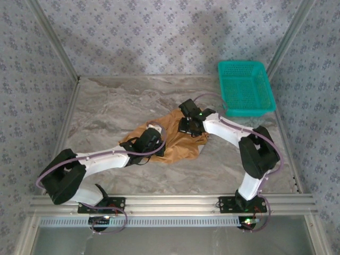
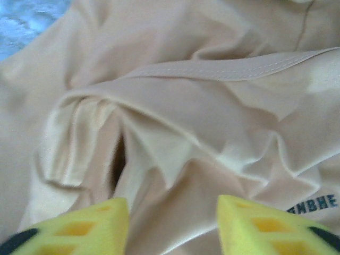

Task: Fold the inside-out t-shirt

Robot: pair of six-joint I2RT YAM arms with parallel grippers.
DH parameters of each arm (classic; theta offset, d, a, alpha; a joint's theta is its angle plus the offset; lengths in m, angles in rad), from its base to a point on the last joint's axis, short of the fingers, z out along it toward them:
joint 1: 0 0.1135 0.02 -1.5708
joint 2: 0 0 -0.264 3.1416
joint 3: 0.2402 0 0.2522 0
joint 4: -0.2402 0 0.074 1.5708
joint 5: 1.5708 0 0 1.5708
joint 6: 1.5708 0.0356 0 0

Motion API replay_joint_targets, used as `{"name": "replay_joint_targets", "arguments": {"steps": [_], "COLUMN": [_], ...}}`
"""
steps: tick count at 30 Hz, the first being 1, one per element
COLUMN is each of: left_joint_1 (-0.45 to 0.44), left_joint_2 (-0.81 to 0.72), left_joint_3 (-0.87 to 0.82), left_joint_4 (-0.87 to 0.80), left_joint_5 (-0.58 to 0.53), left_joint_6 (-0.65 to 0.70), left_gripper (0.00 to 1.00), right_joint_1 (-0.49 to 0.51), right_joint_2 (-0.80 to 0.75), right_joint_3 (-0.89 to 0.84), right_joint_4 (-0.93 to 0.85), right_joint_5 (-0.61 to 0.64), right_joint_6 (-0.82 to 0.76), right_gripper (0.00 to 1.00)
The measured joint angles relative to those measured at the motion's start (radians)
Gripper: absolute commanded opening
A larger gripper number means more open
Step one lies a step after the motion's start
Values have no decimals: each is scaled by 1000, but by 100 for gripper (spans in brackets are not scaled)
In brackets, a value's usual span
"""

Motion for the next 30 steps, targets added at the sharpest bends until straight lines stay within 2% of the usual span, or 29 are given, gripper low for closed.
{"name": "replay_joint_targets", "arguments": {"steps": [4, 7, 10, 14, 19, 22, 26, 30], "left_joint_1": [0, 0, 0, 0, 0, 0, 1, 2], "left_joint_2": [0, 0, 0, 0, 0, 0, 0, 4], "left_joint_3": [0, 0, 0, 0, 2, 10, 40, 61], "left_joint_4": [0, 0, -2, -3, -10, -21, -34, -26], "left_joint_5": [0, 0, 0, -1, -11, -27, -35, -33], "left_joint_6": [0, 0, 0, 0, 0, 0, -5, -15], "left_gripper": [0, 0, 0, 0, 0, 0, 0, 1], "right_joint_1": [22, 33, 34, 28, 5, -9, -19, -11], "right_joint_2": [-10, 14, 66, 134, 129, 61, -139, -322], "right_joint_3": [0, 11, 35, 57, 66, 55, -48, -244], "right_joint_4": [12, 18, 31, 40, 21, -3, 0, 35], "right_joint_5": [-42, -67, -85, -98, -109, -109, -109, -125], "right_joint_6": [0, -1, 2, 5, -18, -44, -74, -72], "right_gripper": [42, 39, 25, 0, 0, 0, 0, 0]}}
